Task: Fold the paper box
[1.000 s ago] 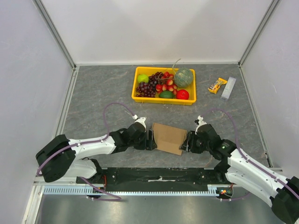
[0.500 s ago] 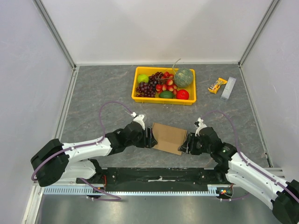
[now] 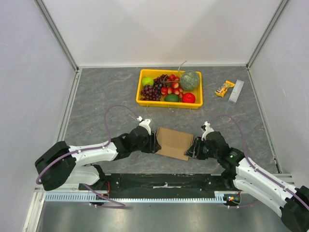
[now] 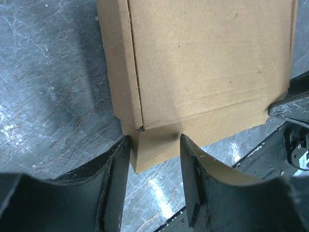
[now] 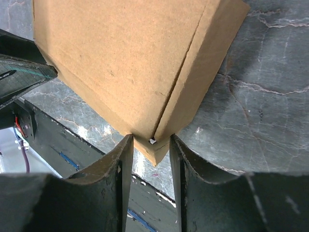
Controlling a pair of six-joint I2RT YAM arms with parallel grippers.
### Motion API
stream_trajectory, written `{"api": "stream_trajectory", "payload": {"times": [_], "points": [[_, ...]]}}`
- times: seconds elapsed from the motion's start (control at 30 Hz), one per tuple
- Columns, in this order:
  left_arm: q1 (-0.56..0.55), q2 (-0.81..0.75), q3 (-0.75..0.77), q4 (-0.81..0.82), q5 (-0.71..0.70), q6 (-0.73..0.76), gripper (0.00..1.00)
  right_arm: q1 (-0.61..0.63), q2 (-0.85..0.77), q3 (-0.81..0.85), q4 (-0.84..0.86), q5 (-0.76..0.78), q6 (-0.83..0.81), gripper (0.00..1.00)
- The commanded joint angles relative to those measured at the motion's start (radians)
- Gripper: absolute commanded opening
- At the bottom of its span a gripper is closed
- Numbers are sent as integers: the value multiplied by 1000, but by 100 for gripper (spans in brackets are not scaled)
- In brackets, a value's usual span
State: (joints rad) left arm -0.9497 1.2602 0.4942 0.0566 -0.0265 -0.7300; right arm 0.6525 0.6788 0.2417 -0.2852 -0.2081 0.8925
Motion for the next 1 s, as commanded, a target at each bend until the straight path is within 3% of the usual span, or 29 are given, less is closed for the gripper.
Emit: {"api": "stream_trajectory", "payload": {"times": [0.0, 0.13, 0.23, 0.37, 0.57, 0.7, 0.97], "points": [[2, 10, -17, 58, -9, 43, 51, 2, 14, -1, 35, 10, -7, 43], [2, 8, -32, 63, -19, 43, 51, 2, 13, 51, -21, 44, -35, 47], [2, 4, -32, 58, -27, 49, 52, 2, 5, 155, -129, 97, -85, 56], [2, 1, -28, 51, -38, 55, 53, 2, 21, 326, -252, 200, -168, 57], [3, -5, -32, 52, -49, 63, 54, 2, 169, 453, -207, 250, -271, 44], [2, -7, -40, 49, -53, 72, 58, 1, 304, 467, -76, 234, -303, 29], [0, -10, -52, 38, -62, 84, 64, -1, 534, 544, 92, 288, -336, 27]]}}
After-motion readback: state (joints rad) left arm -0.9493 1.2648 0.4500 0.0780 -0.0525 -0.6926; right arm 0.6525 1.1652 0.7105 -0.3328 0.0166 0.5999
